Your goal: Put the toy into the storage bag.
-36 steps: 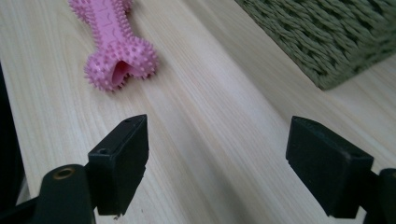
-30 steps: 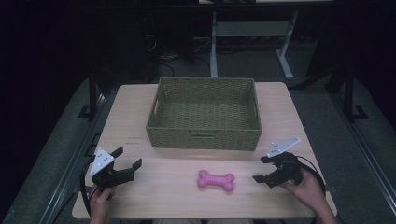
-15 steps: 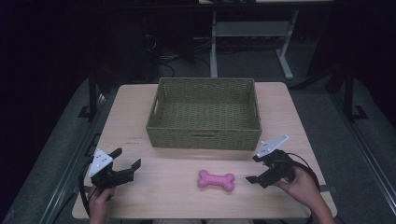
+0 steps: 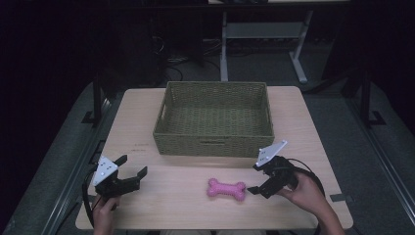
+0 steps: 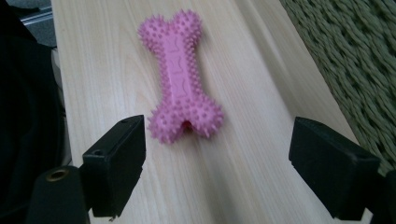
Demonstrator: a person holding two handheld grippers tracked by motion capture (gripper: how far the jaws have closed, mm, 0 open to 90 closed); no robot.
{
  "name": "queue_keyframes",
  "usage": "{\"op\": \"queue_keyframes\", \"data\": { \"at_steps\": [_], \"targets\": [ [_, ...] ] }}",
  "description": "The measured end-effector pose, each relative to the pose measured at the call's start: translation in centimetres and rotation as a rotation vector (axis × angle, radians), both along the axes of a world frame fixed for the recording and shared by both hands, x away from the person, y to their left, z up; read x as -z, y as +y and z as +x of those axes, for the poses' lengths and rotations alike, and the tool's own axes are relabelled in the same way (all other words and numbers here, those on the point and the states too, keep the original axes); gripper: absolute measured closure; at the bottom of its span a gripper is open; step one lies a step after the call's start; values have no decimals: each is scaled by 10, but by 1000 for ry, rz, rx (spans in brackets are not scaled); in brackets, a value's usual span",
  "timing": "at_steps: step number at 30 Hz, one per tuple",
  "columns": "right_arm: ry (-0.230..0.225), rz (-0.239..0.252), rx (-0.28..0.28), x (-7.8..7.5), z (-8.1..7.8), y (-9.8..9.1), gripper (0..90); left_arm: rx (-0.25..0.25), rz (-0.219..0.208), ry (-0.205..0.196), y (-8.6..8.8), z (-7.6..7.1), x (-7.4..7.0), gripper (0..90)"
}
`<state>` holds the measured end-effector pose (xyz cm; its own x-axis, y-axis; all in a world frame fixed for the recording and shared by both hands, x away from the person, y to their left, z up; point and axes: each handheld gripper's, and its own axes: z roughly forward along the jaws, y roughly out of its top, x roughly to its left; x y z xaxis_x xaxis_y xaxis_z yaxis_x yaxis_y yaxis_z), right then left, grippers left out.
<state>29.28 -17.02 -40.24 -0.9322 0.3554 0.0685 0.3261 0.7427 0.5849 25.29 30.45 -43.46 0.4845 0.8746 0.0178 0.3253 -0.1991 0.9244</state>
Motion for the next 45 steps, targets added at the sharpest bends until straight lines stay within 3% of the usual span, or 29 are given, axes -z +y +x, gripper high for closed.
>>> {"op": "queue_keyframes", "data": {
  "at_steps": [12,22,38,45],
  "targets": [
    [30,-23,-97,-1,6,37,183,1,0,-1,1,0,0,138],
    [42,-78,-160,4,9,64,196,4,-1,-2,0,0,-1,138],
    [70,-170,-205,19,12,88,295,2,-4,-2,1,0,-1,139],
    [60,-197,-211,23,13,93,353,0,-6,-2,1,-1,-1,138]
  ]
}}
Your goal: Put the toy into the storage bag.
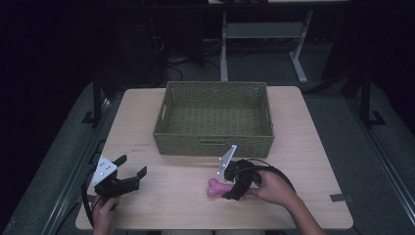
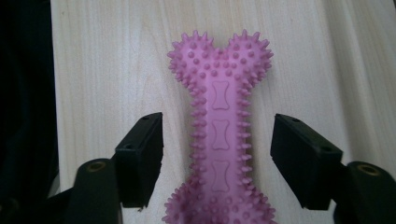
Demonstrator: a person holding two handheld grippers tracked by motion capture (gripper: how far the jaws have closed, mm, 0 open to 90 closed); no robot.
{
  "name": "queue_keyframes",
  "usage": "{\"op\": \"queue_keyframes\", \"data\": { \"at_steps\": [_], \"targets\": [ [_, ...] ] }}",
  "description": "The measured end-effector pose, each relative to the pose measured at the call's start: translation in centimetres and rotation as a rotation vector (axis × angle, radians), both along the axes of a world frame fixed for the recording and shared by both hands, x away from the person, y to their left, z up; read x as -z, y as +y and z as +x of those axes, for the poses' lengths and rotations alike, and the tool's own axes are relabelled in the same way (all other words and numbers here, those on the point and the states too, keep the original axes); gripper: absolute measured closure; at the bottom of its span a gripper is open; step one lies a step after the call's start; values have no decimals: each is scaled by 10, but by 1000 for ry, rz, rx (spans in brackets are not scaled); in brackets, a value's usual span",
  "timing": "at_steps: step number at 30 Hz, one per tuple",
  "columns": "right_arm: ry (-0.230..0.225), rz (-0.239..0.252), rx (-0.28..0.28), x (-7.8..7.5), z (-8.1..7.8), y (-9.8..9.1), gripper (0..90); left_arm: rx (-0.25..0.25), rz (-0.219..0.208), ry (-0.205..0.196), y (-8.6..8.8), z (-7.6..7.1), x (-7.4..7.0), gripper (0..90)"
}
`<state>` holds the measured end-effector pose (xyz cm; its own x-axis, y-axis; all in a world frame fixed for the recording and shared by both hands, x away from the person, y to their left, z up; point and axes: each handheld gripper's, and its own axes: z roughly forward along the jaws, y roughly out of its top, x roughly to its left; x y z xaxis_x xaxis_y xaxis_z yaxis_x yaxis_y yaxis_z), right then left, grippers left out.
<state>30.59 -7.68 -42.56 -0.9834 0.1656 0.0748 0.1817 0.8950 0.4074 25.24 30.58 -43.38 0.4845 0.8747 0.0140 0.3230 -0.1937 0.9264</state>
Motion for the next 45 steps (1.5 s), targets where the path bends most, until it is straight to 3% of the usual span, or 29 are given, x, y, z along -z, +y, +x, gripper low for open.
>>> {"op": "queue_keyframes", "data": {
  "at_steps": [28,35,45],
  "targets": [
    [-64,-79,-54,13,-4,14,567,-1,-4,-2,2,-1,0,138],
    [-54,-67,-67,9,-2,11,580,-6,-4,-2,3,-1,0,138],
    [-32,15,-54,-18,8,-10,580,-17,-14,-3,5,-1,0,138]
  ]
}}
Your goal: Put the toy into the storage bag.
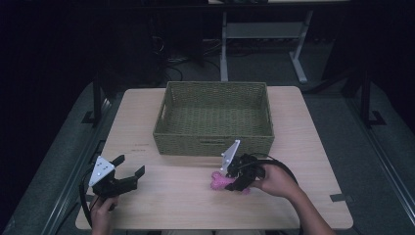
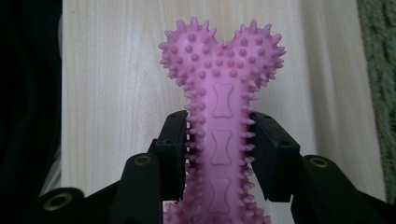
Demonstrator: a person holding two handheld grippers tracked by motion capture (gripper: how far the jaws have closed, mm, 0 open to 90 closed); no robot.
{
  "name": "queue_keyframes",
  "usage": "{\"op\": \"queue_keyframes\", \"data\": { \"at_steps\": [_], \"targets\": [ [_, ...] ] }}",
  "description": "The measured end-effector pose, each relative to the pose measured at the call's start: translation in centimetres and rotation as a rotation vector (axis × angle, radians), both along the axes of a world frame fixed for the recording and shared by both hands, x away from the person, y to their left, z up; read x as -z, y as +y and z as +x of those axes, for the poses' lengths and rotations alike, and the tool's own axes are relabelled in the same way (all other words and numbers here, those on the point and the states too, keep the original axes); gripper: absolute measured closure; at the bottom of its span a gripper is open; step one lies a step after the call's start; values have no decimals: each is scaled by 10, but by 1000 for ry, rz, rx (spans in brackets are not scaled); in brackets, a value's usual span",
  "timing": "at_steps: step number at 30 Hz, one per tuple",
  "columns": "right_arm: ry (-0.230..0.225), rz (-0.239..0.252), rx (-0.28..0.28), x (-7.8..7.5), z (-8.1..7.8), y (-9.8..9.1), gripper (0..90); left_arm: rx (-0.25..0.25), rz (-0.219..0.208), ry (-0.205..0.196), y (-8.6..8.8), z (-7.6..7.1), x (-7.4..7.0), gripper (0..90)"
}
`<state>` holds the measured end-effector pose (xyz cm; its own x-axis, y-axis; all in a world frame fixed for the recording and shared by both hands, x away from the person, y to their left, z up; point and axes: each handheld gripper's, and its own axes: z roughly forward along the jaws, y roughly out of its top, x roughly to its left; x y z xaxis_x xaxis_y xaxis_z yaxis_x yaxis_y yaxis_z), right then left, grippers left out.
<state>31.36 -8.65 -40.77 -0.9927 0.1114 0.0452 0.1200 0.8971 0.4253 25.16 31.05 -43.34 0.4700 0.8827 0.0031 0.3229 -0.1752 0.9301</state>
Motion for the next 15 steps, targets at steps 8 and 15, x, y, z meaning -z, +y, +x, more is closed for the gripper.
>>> {"op": "queue_keyframes", "data": {
  "at_steps": [8,15],
  "targets": [
    [14,29,0,-18,10,-11,580,4,4,-2,0,0,0,138],
    [16,44,-1,-33,18,-15,580,6,3,0,-1,0,0,138]
  ]
}}
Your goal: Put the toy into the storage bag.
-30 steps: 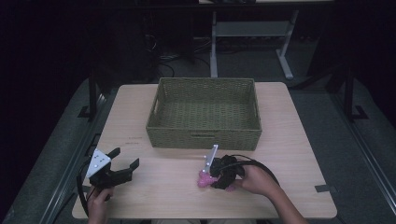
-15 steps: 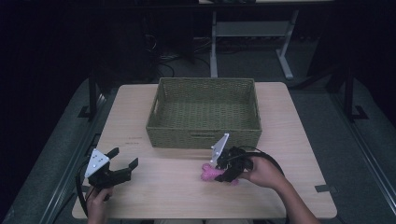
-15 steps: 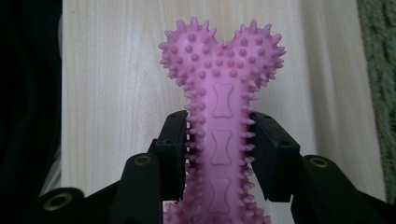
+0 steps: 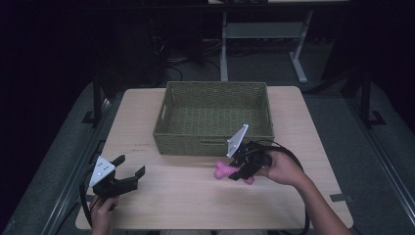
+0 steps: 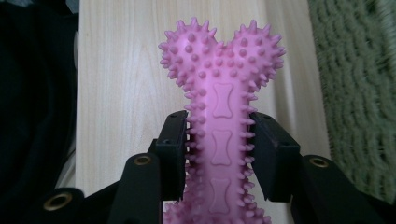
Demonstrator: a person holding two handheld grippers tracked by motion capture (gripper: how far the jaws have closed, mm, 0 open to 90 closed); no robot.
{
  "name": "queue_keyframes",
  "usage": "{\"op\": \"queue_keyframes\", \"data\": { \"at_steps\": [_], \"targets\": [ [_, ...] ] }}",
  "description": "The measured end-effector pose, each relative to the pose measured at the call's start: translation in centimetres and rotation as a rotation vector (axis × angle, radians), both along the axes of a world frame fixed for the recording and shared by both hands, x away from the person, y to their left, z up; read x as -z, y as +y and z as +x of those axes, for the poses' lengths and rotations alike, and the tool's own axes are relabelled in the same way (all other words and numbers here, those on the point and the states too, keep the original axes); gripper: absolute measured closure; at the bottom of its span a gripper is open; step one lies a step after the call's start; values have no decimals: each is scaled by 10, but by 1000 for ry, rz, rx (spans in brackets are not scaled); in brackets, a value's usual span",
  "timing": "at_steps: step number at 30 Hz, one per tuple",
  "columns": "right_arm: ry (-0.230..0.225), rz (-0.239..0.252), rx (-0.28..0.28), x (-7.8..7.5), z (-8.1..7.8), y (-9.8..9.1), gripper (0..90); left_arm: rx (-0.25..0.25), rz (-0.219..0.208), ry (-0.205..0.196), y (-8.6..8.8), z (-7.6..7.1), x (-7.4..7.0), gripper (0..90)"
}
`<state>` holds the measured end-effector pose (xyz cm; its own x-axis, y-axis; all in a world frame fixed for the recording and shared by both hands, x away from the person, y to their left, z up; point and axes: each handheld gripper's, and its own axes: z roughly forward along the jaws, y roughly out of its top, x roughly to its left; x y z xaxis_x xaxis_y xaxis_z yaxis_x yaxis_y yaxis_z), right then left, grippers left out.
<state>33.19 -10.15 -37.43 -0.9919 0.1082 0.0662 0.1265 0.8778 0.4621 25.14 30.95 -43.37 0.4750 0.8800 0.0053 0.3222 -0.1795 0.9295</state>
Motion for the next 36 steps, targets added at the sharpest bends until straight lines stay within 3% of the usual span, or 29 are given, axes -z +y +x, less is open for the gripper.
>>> {"op": "queue_keyframes", "data": {
  "at_steps": [36],
  "targets": [
    [-25,40,19,-58,34,-10,580,8,9,0,-2,0,0,138]
  ]
}}
